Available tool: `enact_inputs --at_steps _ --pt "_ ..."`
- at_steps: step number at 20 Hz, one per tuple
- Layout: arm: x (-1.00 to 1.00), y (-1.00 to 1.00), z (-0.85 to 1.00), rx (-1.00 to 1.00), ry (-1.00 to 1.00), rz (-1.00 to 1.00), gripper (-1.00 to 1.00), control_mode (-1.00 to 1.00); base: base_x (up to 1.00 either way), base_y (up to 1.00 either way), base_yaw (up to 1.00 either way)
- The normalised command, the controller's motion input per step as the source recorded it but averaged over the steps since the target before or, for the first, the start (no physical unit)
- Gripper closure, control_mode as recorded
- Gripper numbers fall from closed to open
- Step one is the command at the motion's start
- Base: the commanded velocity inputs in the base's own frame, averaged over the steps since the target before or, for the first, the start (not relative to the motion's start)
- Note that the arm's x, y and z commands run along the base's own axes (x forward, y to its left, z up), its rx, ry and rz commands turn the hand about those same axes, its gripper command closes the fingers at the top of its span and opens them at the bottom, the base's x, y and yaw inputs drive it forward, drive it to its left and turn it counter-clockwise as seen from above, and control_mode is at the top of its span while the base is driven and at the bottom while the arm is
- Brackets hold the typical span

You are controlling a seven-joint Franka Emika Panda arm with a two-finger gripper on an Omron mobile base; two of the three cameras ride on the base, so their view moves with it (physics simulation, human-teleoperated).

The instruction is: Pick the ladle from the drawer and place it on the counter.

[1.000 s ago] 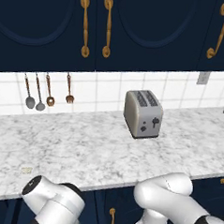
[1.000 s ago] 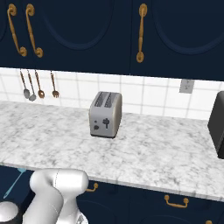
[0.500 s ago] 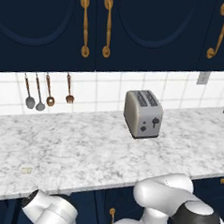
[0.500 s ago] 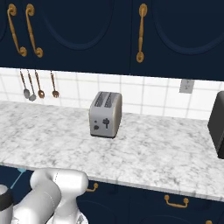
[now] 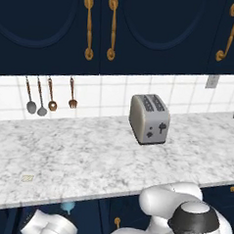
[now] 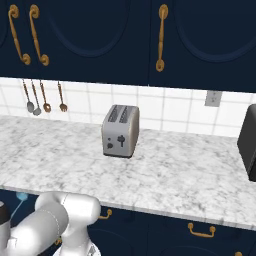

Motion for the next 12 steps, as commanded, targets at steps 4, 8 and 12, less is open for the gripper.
enact_inputs --at_steps 4,8,12 --pt "-1.0 -0.73 -0.14 0.0 0.0 0.16 -1.0 -1.0 0.0 0.0 0.0" --pt "-1.0 -0.86 -0.08 0.01 0.0 0.18 -1.0 -1.0 0.0 0.0 0.0" --pt "-0.97 -0.43 0.47 0.06 -0.09 0.2 -1.0 -1.0 0.0 0.0 0.0"
